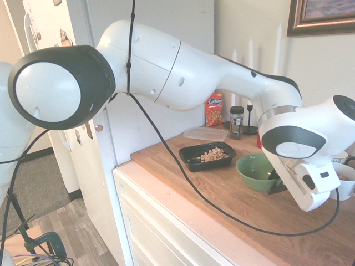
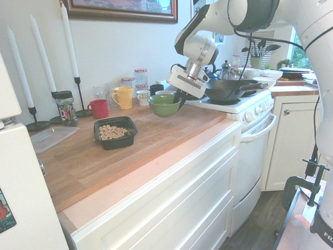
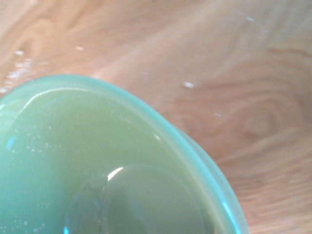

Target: Pour the cereal into the box

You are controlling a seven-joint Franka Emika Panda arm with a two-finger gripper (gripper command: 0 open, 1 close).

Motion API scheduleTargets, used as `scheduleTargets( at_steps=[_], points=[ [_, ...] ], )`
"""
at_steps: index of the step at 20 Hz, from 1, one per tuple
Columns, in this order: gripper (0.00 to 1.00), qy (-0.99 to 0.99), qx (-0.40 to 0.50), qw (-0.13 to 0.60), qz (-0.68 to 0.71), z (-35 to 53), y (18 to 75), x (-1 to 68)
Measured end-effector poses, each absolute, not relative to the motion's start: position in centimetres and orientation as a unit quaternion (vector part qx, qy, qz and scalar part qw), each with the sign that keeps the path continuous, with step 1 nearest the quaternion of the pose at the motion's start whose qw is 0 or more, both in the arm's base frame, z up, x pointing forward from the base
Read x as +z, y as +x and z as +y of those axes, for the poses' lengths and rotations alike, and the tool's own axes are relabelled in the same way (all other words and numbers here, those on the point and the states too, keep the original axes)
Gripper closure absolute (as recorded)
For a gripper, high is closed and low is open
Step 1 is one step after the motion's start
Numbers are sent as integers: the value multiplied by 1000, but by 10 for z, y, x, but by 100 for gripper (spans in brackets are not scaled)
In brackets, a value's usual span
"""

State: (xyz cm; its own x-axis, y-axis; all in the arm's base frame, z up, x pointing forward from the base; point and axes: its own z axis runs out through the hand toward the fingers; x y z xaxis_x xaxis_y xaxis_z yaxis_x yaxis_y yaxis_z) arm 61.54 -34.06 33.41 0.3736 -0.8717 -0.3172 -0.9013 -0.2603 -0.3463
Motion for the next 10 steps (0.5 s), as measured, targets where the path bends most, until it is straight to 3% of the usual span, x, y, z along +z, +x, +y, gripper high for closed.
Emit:
scheduleTargets(
  at_steps=[5, 6, 10],
  points=[
    [100, -784, 40, 240, 571, -350, 611, 313],
    [0, -783, 40, 240, 572, -351, 610, 312],
    [0, -782, 41, 240, 574, -351, 610, 312]
  ],
)
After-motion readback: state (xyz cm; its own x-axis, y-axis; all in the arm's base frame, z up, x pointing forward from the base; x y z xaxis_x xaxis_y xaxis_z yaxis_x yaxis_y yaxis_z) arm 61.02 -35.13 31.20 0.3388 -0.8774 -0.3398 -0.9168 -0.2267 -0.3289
